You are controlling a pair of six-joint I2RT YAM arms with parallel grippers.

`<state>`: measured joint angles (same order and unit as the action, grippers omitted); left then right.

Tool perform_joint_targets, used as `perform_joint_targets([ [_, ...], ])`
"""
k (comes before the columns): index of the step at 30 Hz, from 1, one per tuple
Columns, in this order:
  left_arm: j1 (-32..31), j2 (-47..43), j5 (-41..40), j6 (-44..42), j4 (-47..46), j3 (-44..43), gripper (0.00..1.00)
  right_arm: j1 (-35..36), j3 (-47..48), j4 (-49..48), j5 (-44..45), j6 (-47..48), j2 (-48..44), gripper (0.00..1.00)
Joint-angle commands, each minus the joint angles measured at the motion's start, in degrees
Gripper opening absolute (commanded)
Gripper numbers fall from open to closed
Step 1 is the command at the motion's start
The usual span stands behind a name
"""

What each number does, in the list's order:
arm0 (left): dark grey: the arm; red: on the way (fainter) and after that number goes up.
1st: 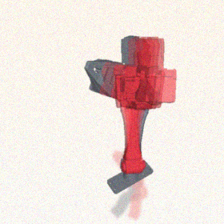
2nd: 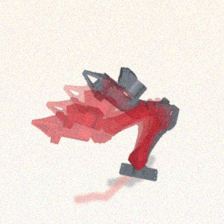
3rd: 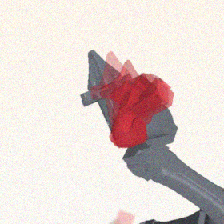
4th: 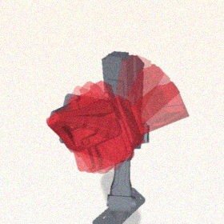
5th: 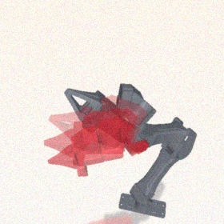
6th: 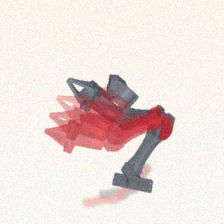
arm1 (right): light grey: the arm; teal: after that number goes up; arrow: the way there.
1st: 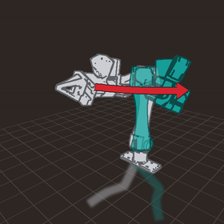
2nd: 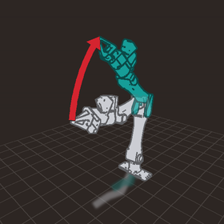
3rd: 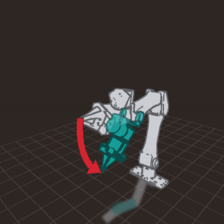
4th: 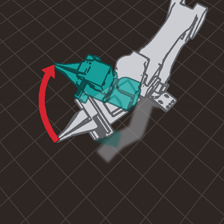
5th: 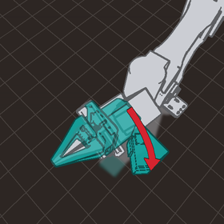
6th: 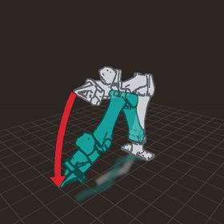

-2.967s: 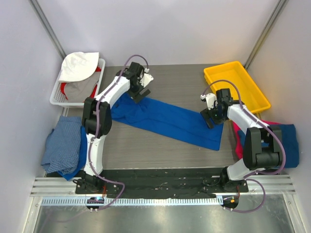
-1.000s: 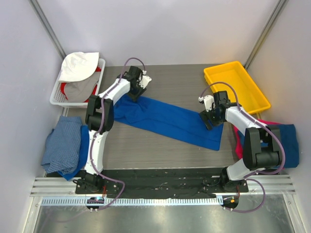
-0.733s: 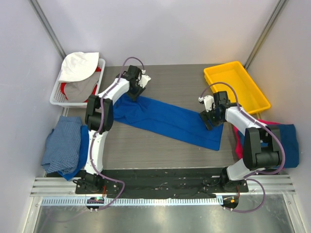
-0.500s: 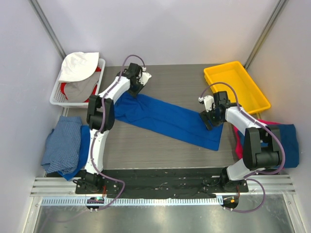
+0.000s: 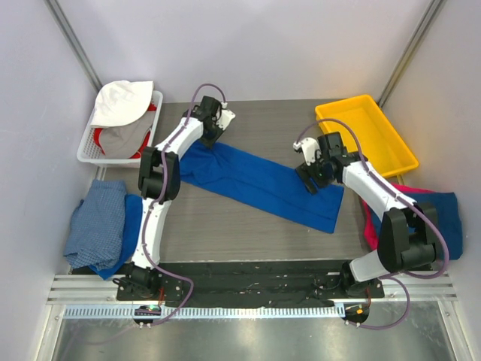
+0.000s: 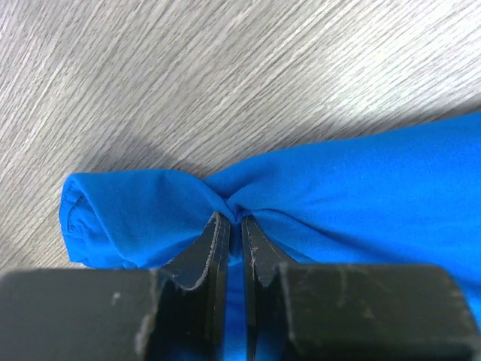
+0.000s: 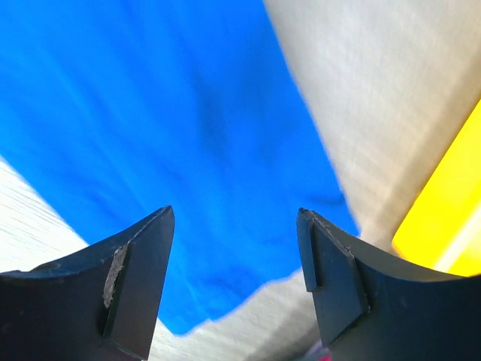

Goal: Fold and stack the t-shirts
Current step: Rotate the tshirt 90 degrees

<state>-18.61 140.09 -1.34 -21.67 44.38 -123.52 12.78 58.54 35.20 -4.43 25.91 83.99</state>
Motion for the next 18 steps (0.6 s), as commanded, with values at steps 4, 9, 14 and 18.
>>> perform_joint_targets([
  [4, 0.6, 0.8, 0.1, -0.7, -1.0, -0.8, 0.16, 12.2, 10.8, -6.6, -1.4, -7.1, 4.7, 0.73],
  [9, 0.6, 1.0, 1.0, -0.1, 0.7, -0.8, 0.22, 19.3, 15.0, -13.1, 1.2, -10.2, 14.0, 0.73],
  [14, 0.6, -0.9, 3.4, -0.3, 2.0, 1.2, 0.29, 22.7, 19.6, -20.9, 1.3, -10.3, 23.6, 0.74],
  [18, 0.6, -1.7, 4.0, -0.7, 2.9, 1.6, 0.40, 24.4, 24.5, -25.1, 0.3, -10.1, 29.1, 0.78],
])
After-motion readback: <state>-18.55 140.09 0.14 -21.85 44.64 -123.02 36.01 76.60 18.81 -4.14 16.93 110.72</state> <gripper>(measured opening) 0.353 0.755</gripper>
